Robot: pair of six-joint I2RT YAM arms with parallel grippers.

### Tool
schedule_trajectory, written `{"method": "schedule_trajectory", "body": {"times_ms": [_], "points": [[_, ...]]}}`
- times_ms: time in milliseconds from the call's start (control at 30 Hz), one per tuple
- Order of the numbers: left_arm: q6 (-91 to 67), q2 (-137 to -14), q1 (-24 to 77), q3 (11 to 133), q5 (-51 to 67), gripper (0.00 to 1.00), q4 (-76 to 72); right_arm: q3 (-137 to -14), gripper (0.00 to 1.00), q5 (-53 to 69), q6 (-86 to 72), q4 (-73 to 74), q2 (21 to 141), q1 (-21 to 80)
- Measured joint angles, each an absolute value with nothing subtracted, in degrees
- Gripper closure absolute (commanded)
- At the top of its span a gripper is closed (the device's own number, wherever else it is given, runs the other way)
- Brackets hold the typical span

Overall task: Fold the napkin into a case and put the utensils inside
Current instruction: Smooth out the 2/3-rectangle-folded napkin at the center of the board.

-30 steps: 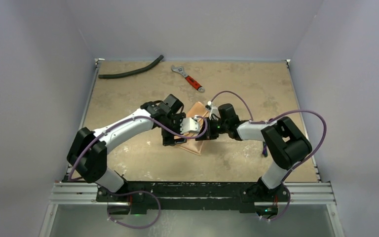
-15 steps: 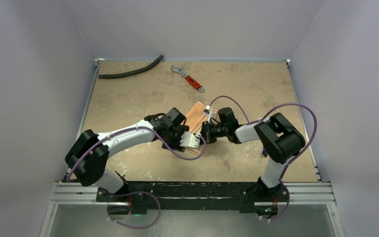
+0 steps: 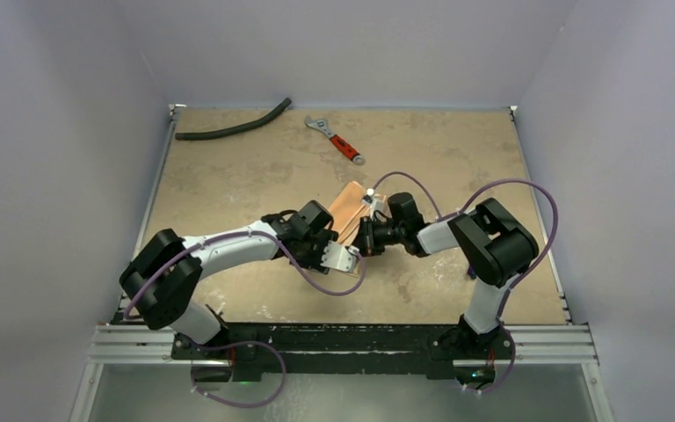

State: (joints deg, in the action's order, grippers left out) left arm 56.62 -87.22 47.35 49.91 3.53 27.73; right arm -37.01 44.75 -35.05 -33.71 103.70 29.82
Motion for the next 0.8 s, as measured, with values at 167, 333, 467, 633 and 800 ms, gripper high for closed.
{"method": "schedule_trajectory", "body": {"times_ms": [167, 333, 467, 633, 800], "points": [[57.2, -88.6, 47.4, 49.9, 2.5, 0.77, 25.7, -36.6, 0.95, 44.8, -35.3, -34.9, 104.7, 29.8], [57.7, -90.2, 47.4, 49.9, 2.3, 1.00, 24.7, -35.2, 0.96, 45.0, -36.1, -37.3, 105.1, 29.8], [57.7, -91.0, 47.4, 50.5, 2.2, 1.00, 25.1, -34.1, 0.96, 45.0, -37.3, -40.0, 105.5, 29.8], [57.1, -91.2, 47.5, 53.2, 2.3, 1.00, 26.2, -33.2, 0.98, 45.7, -39.2, -44.2, 106.9, 29.8], [55.6, -91.2, 48.2, 56.4, 2.9, 1.00, 26.7, -32.6, 0.98, 46.1, -40.7, -47.0, 107.7, 29.8]]}}
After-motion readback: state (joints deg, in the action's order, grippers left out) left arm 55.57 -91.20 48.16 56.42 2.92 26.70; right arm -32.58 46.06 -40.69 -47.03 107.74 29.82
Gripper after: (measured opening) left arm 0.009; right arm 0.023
